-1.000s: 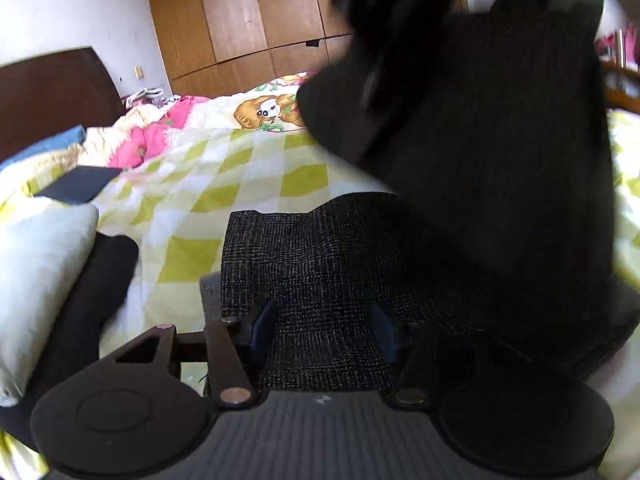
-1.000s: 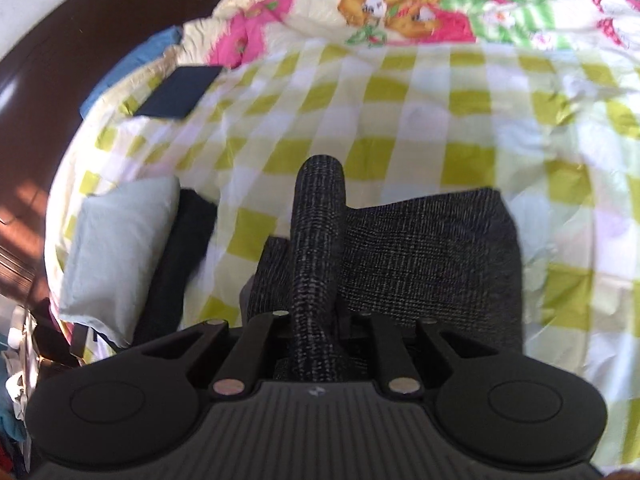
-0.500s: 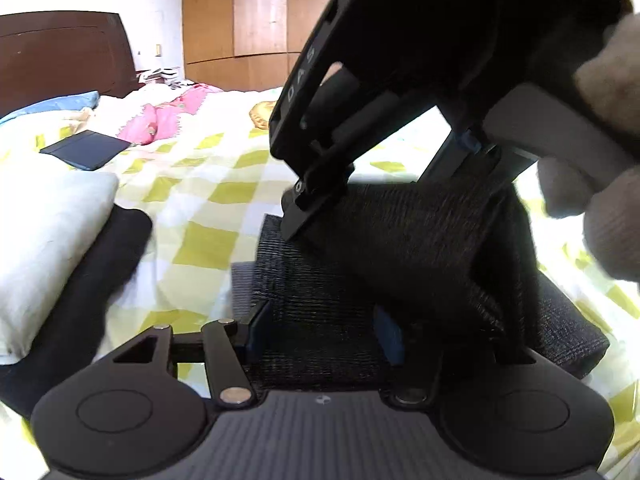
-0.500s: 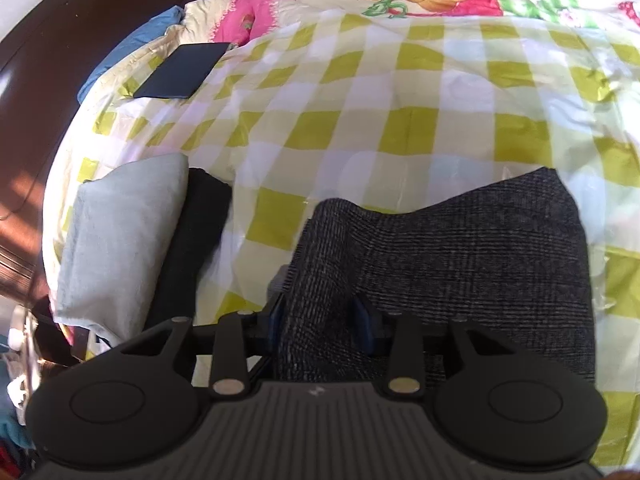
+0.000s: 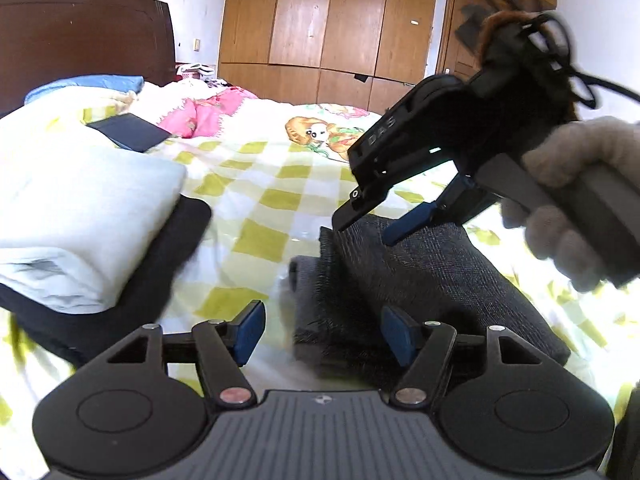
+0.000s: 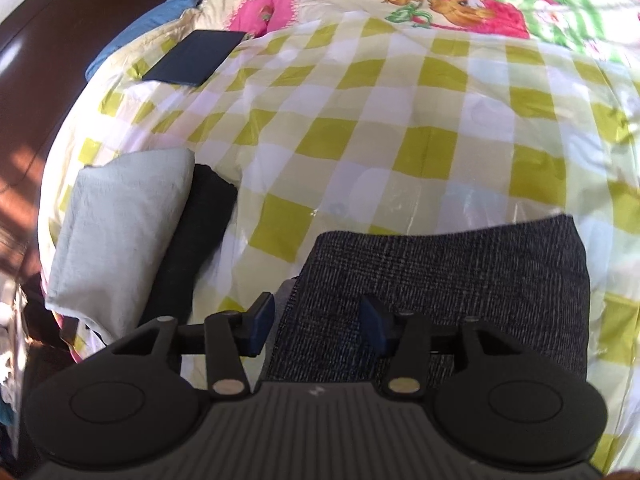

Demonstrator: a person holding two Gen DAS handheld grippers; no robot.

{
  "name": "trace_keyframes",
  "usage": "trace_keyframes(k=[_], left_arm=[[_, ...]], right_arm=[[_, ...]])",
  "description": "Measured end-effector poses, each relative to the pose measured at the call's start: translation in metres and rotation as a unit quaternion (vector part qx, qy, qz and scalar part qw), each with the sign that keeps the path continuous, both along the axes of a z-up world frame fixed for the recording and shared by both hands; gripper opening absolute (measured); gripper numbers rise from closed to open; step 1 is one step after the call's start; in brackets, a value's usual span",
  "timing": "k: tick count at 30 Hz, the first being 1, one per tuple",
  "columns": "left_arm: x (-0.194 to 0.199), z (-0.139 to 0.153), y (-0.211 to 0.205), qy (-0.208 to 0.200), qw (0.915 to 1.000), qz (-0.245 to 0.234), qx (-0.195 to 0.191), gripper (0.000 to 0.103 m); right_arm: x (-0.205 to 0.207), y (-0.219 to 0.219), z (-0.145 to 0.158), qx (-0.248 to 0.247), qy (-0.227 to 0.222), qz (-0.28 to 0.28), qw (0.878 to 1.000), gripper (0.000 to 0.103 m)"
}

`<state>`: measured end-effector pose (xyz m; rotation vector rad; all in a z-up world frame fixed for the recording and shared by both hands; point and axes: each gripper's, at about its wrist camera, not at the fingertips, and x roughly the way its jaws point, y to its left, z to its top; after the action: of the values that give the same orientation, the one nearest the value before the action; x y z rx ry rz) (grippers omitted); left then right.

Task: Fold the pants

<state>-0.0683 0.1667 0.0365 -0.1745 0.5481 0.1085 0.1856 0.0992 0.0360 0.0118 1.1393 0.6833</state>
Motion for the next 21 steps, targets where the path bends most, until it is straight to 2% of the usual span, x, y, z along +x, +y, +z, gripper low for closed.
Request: trace_keyframes(k=[4,6,9,12,13,15,17,21], left_arm=[[-0.011,0.007,-0.005,-0.008,0.9996,-0.026,-0.007,0.078],[-0.009,0.008,-0.008,-0.011,0.999,-0.04,-0.017,0.082],[0.006,-0.001,-0.01,0.013,0.9987,-0.043,-0.025,0.084],[0.02,-0.012,-0.017,0.045,0.9966,-0.055,-0.042,0.08],[0.024,-0.015,-0.018,0.054,0.9958,-0.055,-0.05,0.072],[0.028,-0.017,-0.015,0.062,0.9944,-0.051,-0.069,0.065],[0.029,-0.018,-0.012,0.063,0.9934,-0.049,-0.083,0.052],[0.025,-0.016,-0.015,0.058,0.994,-0.052,-0.077,0.044]], right_arm=[[0.002,0.014,-0.004,-0.041,-0.011,0.021,0.999,0.051],[-0.001,0.02,-0.005,-0.063,-0.02,0.036,0.997,0.051],[-0.002,0.029,-0.007,-0.096,-0.034,0.054,0.993,0.052],[0.004,0.035,-0.013,-0.122,-0.034,0.068,0.99,0.051],[0.007,0.035,-0.014,-0.121,-0.027,0.068,0.99,0.051],[0.011,0.034,-0.013,-0.117,-0.02,0.074,0.99,0.046],[0.013,0.031,-0.011,-0.105,-0.006,0.082,0.991,0.023],[0.01,0.024,-0.001,-0.092,-0.001,0.101,0.991,0.014]])
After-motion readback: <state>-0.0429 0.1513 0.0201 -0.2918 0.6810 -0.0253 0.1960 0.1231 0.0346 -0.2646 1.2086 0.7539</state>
